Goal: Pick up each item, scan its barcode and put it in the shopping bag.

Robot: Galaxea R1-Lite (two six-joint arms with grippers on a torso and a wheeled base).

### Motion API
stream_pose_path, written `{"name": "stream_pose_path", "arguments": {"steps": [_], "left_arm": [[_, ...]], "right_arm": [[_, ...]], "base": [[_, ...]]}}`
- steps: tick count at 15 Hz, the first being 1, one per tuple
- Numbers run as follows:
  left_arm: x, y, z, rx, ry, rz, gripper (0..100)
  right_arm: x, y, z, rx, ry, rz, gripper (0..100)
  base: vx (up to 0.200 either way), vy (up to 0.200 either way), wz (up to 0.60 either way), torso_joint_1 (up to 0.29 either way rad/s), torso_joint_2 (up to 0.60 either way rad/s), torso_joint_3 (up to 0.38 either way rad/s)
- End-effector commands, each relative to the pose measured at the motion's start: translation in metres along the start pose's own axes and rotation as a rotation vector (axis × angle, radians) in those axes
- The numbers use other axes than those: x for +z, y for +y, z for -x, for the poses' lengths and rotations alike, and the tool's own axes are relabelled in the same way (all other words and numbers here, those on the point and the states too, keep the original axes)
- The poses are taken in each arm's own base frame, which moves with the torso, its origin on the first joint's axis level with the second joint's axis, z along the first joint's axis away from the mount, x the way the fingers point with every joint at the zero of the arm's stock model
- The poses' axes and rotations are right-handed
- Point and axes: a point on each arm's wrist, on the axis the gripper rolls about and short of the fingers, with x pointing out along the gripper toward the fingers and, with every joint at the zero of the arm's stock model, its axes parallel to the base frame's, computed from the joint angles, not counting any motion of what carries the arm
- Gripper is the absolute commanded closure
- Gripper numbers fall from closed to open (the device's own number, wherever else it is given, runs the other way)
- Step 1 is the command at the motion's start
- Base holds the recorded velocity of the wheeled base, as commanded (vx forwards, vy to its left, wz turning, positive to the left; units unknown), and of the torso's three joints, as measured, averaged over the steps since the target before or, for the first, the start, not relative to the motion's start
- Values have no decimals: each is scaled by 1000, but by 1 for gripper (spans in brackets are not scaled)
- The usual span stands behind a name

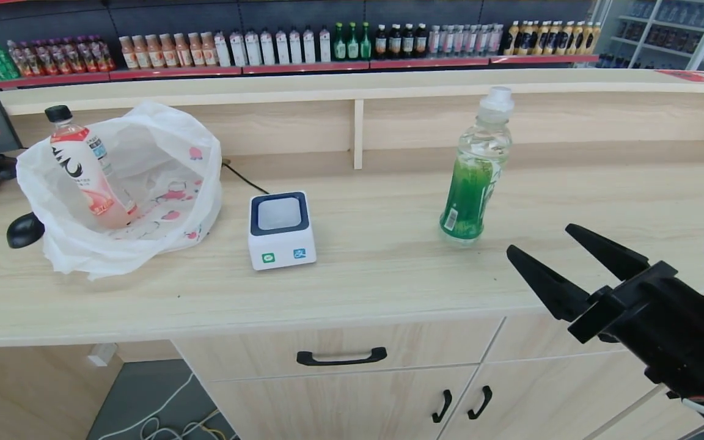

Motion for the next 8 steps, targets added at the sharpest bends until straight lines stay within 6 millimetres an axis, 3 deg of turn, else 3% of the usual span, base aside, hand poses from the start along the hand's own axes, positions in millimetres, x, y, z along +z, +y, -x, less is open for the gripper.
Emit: {"name": "stream_pose_path", "arguments": {"steps": [1, 4, 6, 8], "left_arm": [[0, 0, 0, 0, 0, 0, 0], [0, 0, 0, 0, 0, 0, 0], [0, 0, 0, 0, 0, 0, 0], [0, 0, 0, 0, 0, 0, 0]], "right_arm": [[-2, -2, -13, -12, -4, 1, 0], [-6, -3, -22, -12, 5, 2, 0], [19, -14, -61, -54, -73, 15, 0], [28, -14, -73, -47, -41, 19, 0]], "base": [[0, 0, 0, 0, 0, 0], [0, 0, 0, 0, 0, 0], [0, 0, 0, 0, 0, 0], [0, 0, 0, 0, 0, 0]]}}
